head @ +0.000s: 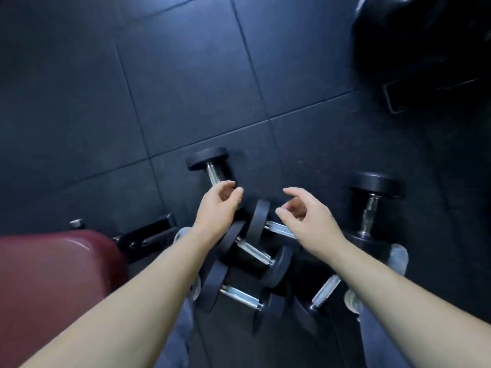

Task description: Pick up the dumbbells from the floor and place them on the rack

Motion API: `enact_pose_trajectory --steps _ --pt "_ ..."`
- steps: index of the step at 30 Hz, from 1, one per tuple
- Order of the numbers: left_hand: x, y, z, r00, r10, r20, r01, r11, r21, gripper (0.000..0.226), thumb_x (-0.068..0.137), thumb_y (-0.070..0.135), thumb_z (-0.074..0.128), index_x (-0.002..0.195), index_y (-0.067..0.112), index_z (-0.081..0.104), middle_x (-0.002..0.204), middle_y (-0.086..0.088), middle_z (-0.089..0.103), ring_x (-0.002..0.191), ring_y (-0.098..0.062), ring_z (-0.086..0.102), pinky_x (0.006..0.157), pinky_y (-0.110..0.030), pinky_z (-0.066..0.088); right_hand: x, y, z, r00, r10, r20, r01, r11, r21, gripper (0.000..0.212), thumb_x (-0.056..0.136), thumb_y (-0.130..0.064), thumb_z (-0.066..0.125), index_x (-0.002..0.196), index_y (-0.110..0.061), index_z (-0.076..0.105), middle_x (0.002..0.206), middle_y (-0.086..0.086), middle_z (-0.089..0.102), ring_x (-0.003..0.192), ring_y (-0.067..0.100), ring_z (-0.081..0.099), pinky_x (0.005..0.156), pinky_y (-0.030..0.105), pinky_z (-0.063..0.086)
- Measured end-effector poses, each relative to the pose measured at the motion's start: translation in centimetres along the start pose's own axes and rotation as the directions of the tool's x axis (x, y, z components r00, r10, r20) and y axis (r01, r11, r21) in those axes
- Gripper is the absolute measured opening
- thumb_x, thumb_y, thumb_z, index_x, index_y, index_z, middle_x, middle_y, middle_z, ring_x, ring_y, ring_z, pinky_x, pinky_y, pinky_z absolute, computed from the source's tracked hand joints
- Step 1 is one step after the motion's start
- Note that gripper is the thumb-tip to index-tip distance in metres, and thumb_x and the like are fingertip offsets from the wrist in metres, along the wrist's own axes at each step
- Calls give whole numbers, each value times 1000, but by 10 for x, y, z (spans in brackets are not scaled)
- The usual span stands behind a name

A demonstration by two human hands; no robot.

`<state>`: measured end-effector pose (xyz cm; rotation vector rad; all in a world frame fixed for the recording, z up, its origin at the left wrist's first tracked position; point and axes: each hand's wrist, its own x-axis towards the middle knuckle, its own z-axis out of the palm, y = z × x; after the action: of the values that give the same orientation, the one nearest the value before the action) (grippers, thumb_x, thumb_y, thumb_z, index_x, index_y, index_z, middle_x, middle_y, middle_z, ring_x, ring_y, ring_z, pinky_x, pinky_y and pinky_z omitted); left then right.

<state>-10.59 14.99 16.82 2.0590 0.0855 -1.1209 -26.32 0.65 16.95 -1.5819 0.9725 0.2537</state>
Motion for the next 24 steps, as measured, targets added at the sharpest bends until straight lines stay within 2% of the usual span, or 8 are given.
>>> enact_pose_trajectory --steps 2,5,7,10,14,17,21,24 --pt "37 -40 -13 996 -50 -80 51 999 5 49 88 49 70 127 19 64 117 1 72 115 -22 69 109 -46 52 41 17 38 998 -4 69 7 999 -44 45 92 -36 71 135 -36 57 101 -9 72 87 6 67 82 19 50" --pt "89 -85 -27 983 -110 -147 113 993 18 59 97 44 66 147 17 50 138 0 59 128 -16 57 106 -27 42 100 39 92 986 -21 163 43 990 -133 57 93 -42 69 146 -39 48 110 -13 68 98 8 65 97 31 51" --pt "123 -111 -32 983 -118 -137 125 991 39 67 97 46 65 154 16 42 148 -4 53 128 -13 51 104 -27 39 135 50 123 976 -39 216 80 980 -184 64 93 -44 69 151 -36 43 117 -12 65 104 10 64 102 34 50" --pt "170 -141 -35 988 -107 -110 115 990 75 77 95 49 67 157 15 37 156 -7 49 139 -20 49 115 -34 39 182 66 161 960 -53 274 120 964 -237 73 93 -47 69 156 -35 35 128 -8 62 113 12 62 106 37 49" --pt "225 -159 -38 996 -7 -84 6 1000 -13 59 90 37 78 139 12 58 133 1 69 120 -14 65 104 -30 48 229 79 195 947 -68 313 148 959 -242 83 90 -48 71 159 -38 26 127 -8 58 113 14 63 104 34 50" --pt "251 -170 -36 999 32 -30 -36 986 -163 42 85 26 82 123 13 71 113 -1 79 104 -13 75 96 -34 58 252 85 209 933 -92 349 177 959 -220 87 88 -43 74 159 -42 24 110 -7 63 93 11 64 96 33 54" --pt "266 -172 -32 999 35 -31 -43 956 -289 32 87 9 80 119 6 72 108 -9 79 100 -21 77 88 -33 60 268 91 216 918 -79 389 163 969 -188 95 86 -35 79 160 -46 19 97 -6 62 91 10 61 86 26 52" --pt "269 -176 -33 999 34 31 -21 930 -366 31 89 5 78 119 4 71 105 -9 77 92 -21 78 79 -32 63 268 93 219 913 -77 401 151 976 -155 97 87 -29 79 161 -44 18 76 -9 60 69 -1 57 75 16 49"
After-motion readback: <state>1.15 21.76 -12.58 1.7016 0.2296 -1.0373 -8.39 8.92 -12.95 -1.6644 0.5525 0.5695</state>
